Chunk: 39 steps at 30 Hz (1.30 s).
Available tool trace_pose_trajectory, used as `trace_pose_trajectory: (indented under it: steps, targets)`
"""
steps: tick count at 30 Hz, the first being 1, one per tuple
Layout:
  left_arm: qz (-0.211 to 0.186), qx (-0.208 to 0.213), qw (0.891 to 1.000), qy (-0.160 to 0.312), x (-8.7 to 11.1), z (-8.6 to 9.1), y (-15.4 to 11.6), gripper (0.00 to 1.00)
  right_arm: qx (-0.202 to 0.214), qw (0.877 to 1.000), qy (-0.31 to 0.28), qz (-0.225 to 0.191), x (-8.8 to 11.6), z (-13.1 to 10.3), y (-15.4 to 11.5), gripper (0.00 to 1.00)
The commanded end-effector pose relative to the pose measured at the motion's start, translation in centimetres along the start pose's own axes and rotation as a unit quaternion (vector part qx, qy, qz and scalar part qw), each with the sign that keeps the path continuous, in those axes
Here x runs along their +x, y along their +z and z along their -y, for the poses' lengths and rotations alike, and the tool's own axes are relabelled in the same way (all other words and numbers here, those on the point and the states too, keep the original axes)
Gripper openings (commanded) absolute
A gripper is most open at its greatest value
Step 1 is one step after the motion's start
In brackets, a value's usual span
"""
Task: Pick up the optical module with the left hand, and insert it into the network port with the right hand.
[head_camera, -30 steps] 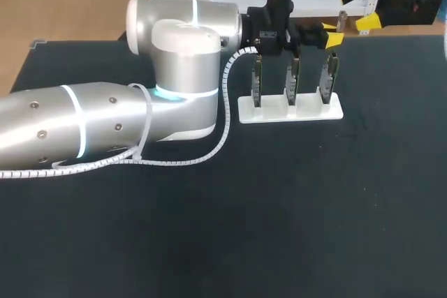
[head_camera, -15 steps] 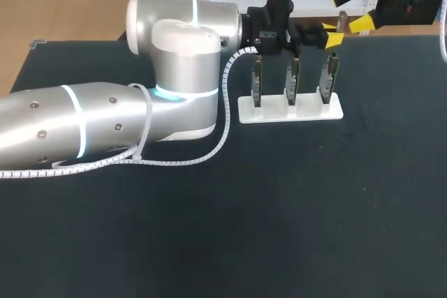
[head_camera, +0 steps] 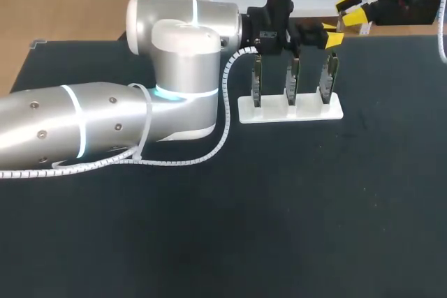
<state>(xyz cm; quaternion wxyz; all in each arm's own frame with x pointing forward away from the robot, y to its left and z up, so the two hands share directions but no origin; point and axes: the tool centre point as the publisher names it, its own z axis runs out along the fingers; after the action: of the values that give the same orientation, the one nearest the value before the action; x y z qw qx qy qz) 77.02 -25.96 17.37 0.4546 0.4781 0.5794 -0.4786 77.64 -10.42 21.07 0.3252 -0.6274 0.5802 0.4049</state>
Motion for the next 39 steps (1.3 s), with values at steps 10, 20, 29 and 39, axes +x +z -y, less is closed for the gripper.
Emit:
trace_pose_trajectory:
  steps: [10,20,29,39]
  targets:
    - [-0.001,0.002,1.000,0.000,0.0,-0.2,0.1,1.00,0.005,1.000,-0.002,-0.002,-0.1,-0.5,0.5,0.00]
    - [-0.006,0.003,1.000,0.007,-0.2,-0.2,0.0,1.00,0.012,1.000,-0.006,0.001,-0.3,-0.4,0.4,0.00]
    - [-0.088,-0.013,0.995,0.044,-0.6,-0.5,-1.6,1.00,0.016,1.000,-0.006,0.003,-0.4,-0.4,0.1,0.00]
    - [-0.124,-0.020,0.992,0.019,0.7,-1.0,-2.9,1.00,0.017,1.000,-0.006,0.007,-0.3,-0.2,0.2,0.00]
